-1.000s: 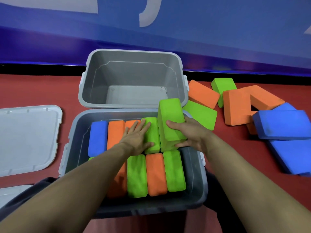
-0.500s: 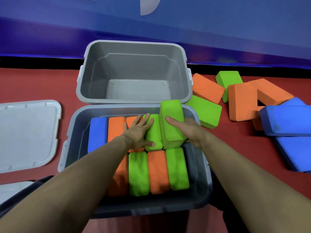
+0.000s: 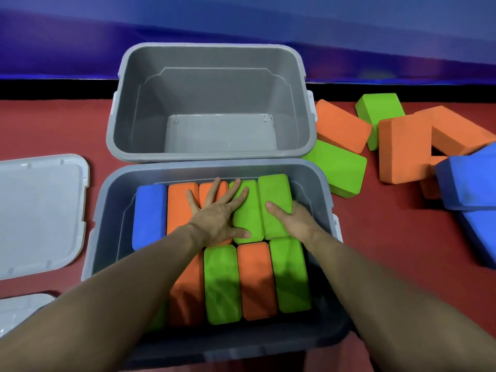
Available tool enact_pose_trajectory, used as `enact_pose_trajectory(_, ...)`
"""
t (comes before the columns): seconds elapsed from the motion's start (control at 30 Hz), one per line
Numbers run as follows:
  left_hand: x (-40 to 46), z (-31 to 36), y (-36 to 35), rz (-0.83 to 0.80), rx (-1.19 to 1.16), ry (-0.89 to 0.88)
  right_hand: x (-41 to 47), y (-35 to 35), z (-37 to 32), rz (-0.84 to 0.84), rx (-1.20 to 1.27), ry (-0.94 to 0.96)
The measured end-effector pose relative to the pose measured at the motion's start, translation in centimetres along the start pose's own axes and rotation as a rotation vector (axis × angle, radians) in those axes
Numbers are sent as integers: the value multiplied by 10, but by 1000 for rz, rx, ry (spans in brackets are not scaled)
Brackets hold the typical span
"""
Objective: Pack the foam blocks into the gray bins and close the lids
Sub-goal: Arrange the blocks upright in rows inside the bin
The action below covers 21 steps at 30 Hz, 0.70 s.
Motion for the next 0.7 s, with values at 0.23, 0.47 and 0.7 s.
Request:
enact_pose_trajectory(0.23,-5,1,1,-17,54,-30,4,-3,6,0,-66,-1)
enact_pose_trajectory(0.47,-66,-40,30,216,-134,68,-40,-10,-9,169,-241,82)
enact_pose_trajectory(0.7,-172,-115,42,351,-571,767,-115,8,-16,286,-743,43)
Point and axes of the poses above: each hand's wrist, its own x-axis towards the middle knuckle, its own y-axis out of the back of the hand, z = x × y, the point moved 1 cm from there along x, towards the middle knuckle, and after that the axes turned 1 degree about -y, right-handed, at the moved point
